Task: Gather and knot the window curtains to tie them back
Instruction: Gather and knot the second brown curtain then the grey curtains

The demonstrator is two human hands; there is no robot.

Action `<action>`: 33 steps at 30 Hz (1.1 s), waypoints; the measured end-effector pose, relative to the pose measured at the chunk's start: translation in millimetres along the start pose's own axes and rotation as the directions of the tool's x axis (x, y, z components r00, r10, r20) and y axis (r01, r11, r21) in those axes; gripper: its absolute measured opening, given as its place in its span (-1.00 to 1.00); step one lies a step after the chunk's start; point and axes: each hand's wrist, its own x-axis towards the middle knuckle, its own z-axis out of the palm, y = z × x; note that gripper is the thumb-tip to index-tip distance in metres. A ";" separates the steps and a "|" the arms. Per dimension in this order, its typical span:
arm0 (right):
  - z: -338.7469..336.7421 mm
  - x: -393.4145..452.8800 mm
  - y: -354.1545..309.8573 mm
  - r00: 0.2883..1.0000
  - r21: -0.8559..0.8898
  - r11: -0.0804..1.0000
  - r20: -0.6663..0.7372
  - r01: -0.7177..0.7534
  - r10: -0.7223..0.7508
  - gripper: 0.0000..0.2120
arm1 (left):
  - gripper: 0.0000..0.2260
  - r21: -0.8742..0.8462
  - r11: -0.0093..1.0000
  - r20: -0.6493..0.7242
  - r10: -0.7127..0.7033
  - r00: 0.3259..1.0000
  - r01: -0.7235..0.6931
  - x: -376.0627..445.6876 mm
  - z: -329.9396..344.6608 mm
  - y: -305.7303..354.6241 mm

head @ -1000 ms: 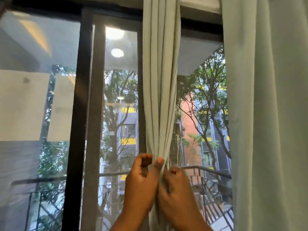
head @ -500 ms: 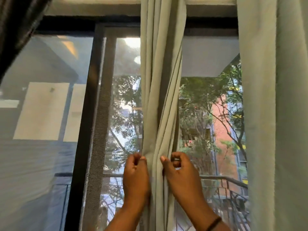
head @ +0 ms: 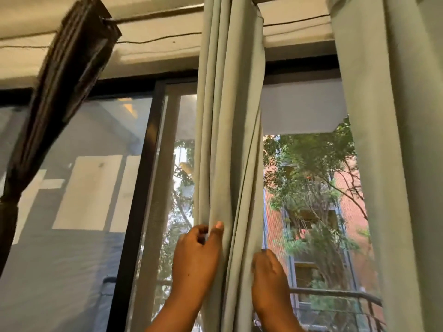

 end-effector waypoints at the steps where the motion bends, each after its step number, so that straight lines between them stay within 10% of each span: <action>1: -1.8 -0.2 -3.4 1.000 0.029 0.999 -0.024 -0.013 0.013 -0.70 | -0.75 0.026 1.000 0.001 0.001 1.000 -0.001 4.9 -0.6 -1.8; 8: 24.5 -6.8 -23.0 0.997 -0.146 0.989 -0.066 0.021 -0.031 -0.41 | -0.73 -0.152 0.984 -0.025 -0.098 0.995 0.093 7.5 17.4 -9.1; 14: -10.6 29.2 6.5 0.991 -0.535 0.843 -0.135 -0.060 -0.015 -0.73 | -0.75 -0.085 0.994 -0.136 -0.082 0.987 0.071 33.9 -14.0 -44.5; 20: -50.3 61.8 18.9 0.932 -0.452 0.878 -0.361 -0.154 -0.022 -0.74 | -0.73 -0.061 0.998 -0.129 -0.009 0.992 0.001 72.4 -57.8 -58.8; 27: 32.1 23.3 49.9 0.990 -0.450 0.892 -0.099 0.047 -0.102 -0.90 | -0.72 -0.055 0.991 0.201 0.134 0.970 -0.125 26.6 -19.6 -79.5; 33: 75.2 -30.0 59.5 0.983 0.018 0.991 -0.127 -0.131 0.133 -0.76 | -0.73 -0.362 0.931 0.256 0.048 0.965 0.050 -25.4 -6.7 -114.3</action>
